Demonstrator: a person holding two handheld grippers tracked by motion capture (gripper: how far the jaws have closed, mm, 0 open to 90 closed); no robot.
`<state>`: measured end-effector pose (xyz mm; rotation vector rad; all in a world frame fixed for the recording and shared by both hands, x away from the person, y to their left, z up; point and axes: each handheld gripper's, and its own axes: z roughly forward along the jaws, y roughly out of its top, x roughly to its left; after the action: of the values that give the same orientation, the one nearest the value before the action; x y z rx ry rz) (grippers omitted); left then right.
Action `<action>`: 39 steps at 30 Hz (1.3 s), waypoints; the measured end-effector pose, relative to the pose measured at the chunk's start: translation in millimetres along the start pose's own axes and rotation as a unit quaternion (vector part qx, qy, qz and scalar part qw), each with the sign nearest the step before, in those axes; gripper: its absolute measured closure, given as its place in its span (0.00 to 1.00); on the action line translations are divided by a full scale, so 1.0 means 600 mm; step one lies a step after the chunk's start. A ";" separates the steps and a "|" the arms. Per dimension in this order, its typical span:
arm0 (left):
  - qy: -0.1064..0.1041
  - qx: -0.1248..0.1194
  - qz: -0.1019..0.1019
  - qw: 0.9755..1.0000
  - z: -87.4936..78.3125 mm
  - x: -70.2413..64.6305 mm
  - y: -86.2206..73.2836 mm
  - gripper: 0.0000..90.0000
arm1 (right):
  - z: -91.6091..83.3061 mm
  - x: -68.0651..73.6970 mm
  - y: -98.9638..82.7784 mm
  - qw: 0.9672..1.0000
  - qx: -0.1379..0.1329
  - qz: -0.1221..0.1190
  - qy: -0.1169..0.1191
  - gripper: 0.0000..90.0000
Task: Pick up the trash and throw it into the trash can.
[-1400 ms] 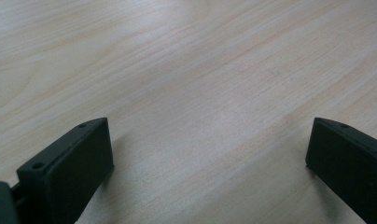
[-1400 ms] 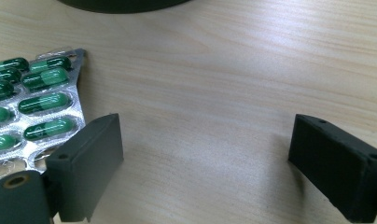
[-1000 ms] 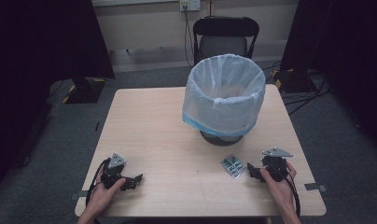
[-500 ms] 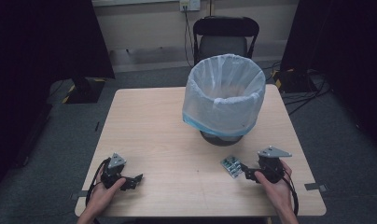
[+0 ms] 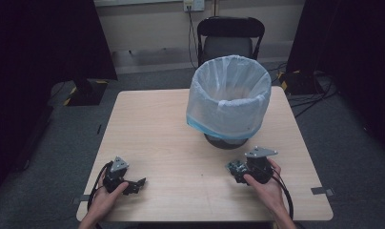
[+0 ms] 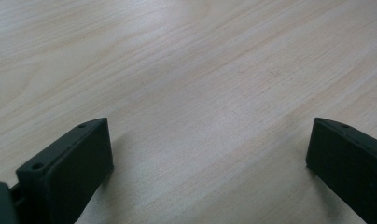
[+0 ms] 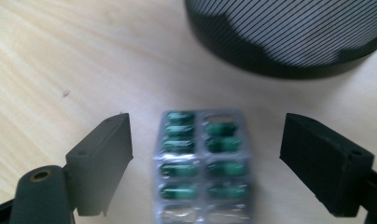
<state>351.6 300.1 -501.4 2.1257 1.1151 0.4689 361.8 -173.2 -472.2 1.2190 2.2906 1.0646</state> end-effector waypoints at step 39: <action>-0.001 -0.001 -0.001 1.000 0.000 0.000 0.000 0.00 | 0.031 0.007 -0.010 0.999 0.041 -0.013 -0.003 0.37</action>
<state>351.6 300.0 -501.5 2.1234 1.1155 0.4663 367.2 -163.2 -488.9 1.2172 2.3609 0.9639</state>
